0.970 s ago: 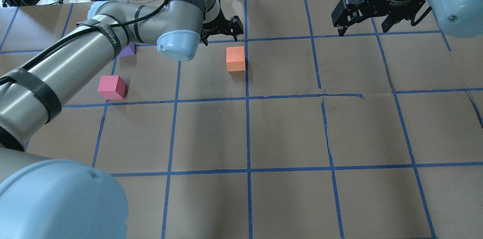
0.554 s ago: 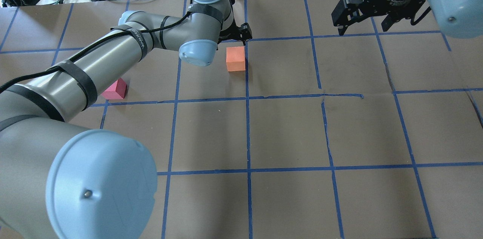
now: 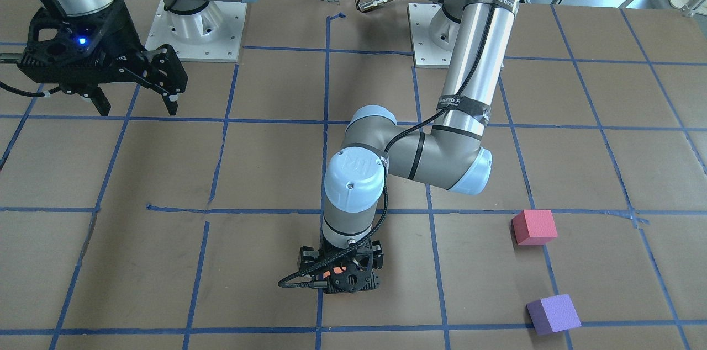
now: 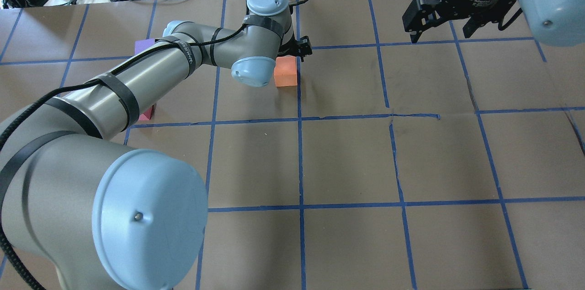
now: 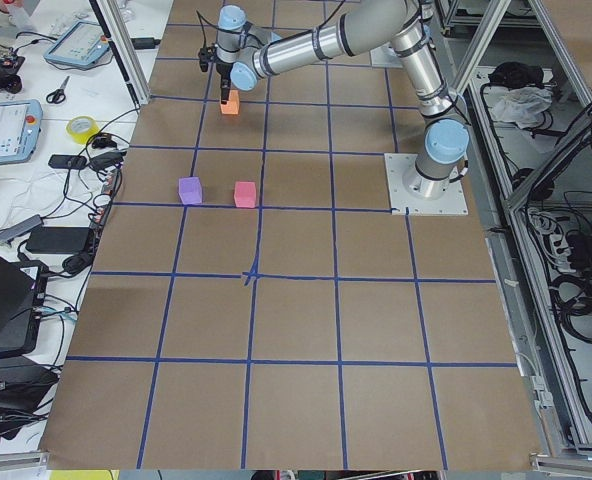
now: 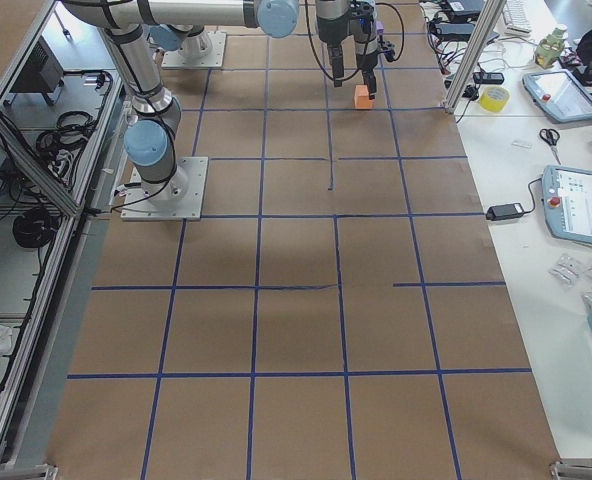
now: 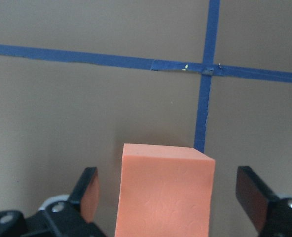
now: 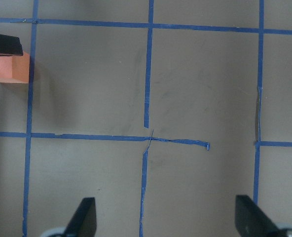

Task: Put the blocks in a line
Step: 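Lower the left gripper onto the orange cube and grasp it, then carry the orange cube with the left gripper toward the purple cube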

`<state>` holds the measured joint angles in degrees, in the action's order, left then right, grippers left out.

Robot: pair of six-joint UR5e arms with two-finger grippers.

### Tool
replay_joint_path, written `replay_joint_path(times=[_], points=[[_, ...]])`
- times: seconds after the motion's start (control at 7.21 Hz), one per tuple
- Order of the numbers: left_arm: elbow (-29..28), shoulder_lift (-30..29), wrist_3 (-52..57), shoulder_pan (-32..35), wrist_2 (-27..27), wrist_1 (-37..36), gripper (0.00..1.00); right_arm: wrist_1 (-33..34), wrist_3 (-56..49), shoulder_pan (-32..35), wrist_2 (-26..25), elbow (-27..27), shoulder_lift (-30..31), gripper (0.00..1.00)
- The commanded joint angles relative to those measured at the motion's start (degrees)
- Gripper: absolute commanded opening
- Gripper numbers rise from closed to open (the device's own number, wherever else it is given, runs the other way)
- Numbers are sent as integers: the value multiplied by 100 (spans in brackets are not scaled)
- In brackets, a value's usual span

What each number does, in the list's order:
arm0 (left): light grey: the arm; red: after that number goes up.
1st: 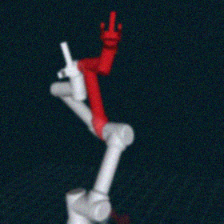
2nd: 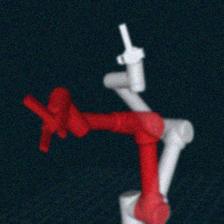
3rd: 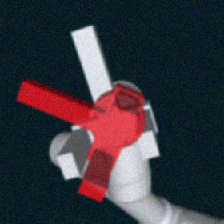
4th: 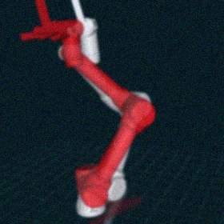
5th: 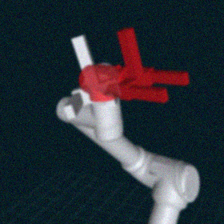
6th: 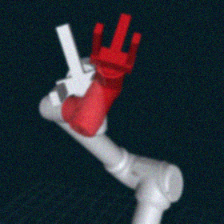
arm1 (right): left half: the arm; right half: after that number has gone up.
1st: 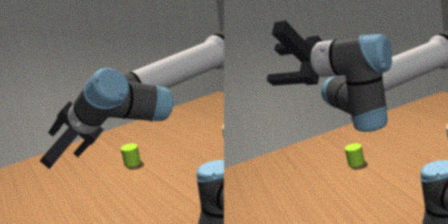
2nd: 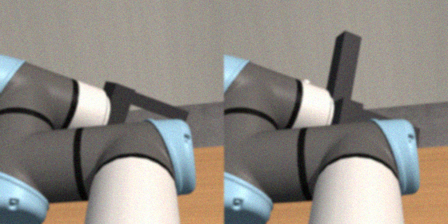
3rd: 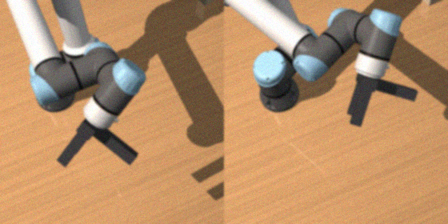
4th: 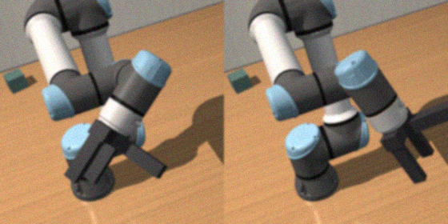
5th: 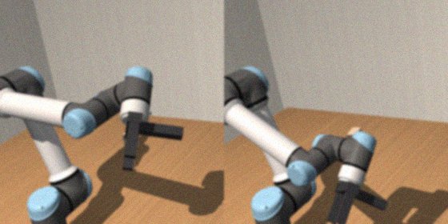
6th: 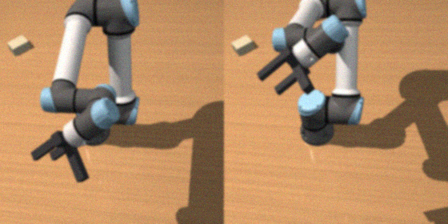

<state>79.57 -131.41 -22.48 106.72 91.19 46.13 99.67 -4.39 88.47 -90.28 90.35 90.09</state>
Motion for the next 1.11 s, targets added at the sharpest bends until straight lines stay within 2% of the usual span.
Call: replay_joint_path(times=[0.0,0.14,0.28,0.55,0.83,0.97], points=[[23,-95,296,6,118,27,85,0,0,3,-7,0,0,100],[23,-95,488,6,110,36,33,-9,0,3,-7,0,0,100],[23,-60,533,6,75,45,25,-9,-9,3,-7,0,0,100],[-12,211,595,-37,327,455,24,-9,-9,3,-7,0,0,100],[-38,475,709,-606,277,938,25,-17,-9,-6,-33,0,0,100],[-38,624,1136,-922,303,1098,24,-17,-9,3,19,0,0,100]])
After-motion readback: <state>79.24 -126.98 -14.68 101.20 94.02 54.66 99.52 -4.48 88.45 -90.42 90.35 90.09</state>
